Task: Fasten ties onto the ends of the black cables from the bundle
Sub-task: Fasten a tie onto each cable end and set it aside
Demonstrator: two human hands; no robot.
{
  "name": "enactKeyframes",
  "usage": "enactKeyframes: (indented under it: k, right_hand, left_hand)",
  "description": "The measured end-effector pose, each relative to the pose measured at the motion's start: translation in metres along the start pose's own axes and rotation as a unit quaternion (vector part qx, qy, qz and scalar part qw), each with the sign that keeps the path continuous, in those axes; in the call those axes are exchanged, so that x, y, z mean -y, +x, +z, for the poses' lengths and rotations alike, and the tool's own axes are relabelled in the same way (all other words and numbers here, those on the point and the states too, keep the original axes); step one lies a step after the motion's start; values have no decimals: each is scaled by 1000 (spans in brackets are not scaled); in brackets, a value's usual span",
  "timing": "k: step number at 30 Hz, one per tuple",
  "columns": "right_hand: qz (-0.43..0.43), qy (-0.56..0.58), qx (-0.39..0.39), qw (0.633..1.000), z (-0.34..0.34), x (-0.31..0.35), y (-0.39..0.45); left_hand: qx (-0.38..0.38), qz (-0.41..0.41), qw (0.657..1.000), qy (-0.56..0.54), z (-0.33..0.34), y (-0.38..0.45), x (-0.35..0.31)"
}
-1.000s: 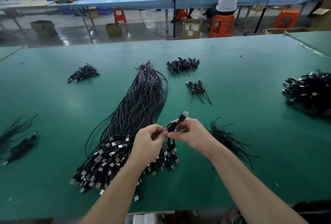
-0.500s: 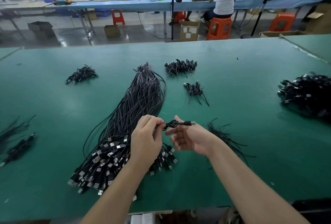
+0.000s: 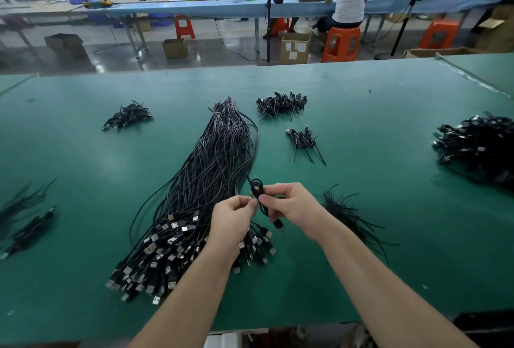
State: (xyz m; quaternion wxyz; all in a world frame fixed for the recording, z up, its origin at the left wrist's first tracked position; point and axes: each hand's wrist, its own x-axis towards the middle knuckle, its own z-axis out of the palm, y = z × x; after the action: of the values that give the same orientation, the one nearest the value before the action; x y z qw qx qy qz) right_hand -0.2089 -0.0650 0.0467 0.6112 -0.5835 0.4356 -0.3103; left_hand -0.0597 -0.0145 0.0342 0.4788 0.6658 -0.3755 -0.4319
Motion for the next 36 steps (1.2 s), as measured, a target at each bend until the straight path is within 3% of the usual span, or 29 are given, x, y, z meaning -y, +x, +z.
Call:
enactKeyframes:
  k: [3, 6, 8, 11, 14, 16, 20, 22, 24, 27, 32, 34, 36]
  right_hand:
    - [-19, 15, 3, 1000, 2, -2, -1]
    - [-34, -10, 21, 999, 0, 2, -7]
    - [-27, 34, 27, 999, -2, 3, -8]
    - [14, 171, -10, 985, -4, 1, -3]
    - [103, 125, -79, 984, -5, -4, 2]
    - [145, 73, -35, 986, -6, -6, 2]
    - [115, 129, 33, 984, -9, -5, -1]
    - [79, 135, 19, 988, -8, -3, -1]
    - [46, 103, -7, 994, -5, -2, 0]
    - [0, 10, -21, 1000, -1, -2, -1]
    - [-40, -62, 18, 997, -2, 2, -6]
    - [-62, -140, 32, 988, -3, 3, -8]
    - [-67, -137, 45, 987, -5, 2, -9]
  left_hand:
    - [22, -81, 996, -42, -2, 8, 1]
    - [28, -98, 994, -50, -5, 13, 1]
    - [35, -85, 994, -60, -4, 13, 0]
    - [47, -32, 996, -61, -2, 11, -1]
    - [28, 43, 998, -40, -1, 9, -3]
    - [6, 128, 990, 51, -2, 9, -4]
    - [-15, 227, 960, 163, -5, 6, -5]
    - [-11, 186, 973, 140, -5, 4, -3]
    - [3, 73, 996, 43, 0, 4, -1]
    - [30, -73, 995, -57, 3, 5, 0]
    - [52, -117, 990, -58, -2, 10, 5]
    - [50, -126, 990, -46, -3, 11, 7]
    - [55, -141, 986, -73, -4, 13, 7]
